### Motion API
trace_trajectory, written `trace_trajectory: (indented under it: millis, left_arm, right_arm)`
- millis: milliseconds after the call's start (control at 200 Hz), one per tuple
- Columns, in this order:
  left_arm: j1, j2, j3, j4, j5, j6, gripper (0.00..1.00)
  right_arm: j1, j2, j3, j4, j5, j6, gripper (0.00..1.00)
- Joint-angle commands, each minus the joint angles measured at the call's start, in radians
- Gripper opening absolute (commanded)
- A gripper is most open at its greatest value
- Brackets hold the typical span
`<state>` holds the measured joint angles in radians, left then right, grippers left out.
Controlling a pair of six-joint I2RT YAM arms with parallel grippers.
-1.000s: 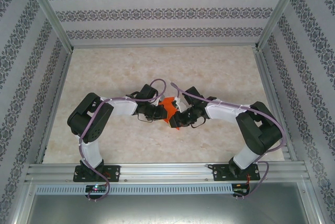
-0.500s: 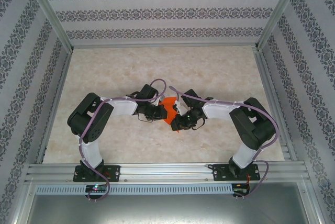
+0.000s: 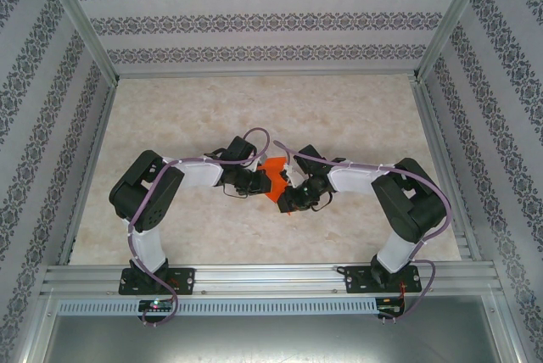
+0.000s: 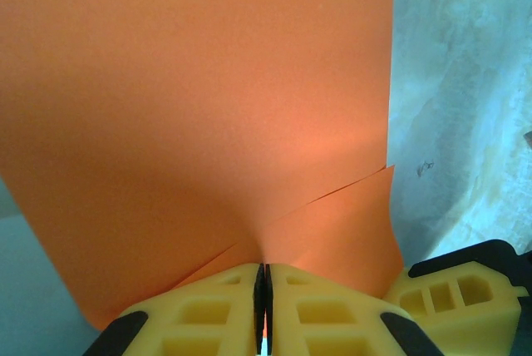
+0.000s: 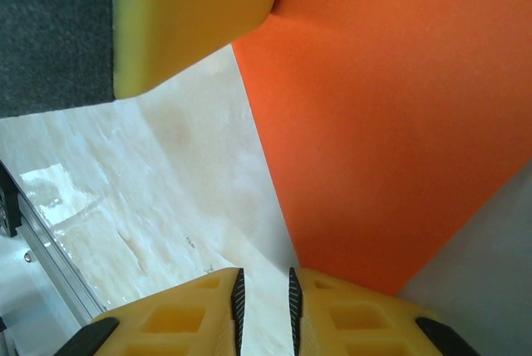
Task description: Fold a paper plane with a square sheet of paper (fold left side to right side)
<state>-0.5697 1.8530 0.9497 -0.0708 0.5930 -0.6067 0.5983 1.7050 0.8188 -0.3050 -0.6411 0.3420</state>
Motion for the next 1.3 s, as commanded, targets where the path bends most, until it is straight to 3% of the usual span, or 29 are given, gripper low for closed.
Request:
trace_trajectory:
  millis: [0, 195, 350, 859, 1294]
  left_arm:
    - [-0.021, 0.054, -0.004, -0.094, -0.081, 0.032, 0.14]
    - [-0.021, 0.051, -0.004, -0.096, -0.088, 0.032, 0.14]
    - [-0.021, 0.033, 0.006, -0.101, -0.087, 0.035, 0.14]
    - [-0.051, -0.154, -0.023, -0.022, -0.066, 0.047, 0.19]
    - [-0.131, -0.058, -0.021, 0.059, -0.045, 0.003, 0.16]
  right_arm:
    - [-0.004, 0.016, -0.008, -0.043, 0.032, -0.017, 0.24]
    - [-0.019, 0.025, -0.028, -0.039, 0.024, -0.009, 0.17]
    - [-0.037, 0.052, -0.043, -0.037, 0.019, 0.004, 0.0]
    - [-0.075, 0.131, -0.07, -0.007, -0.028, 0.039, 0.0]
    - [-0.08, 0.13, -0.067, -0.015, -0.019, 0.041, 0.0]
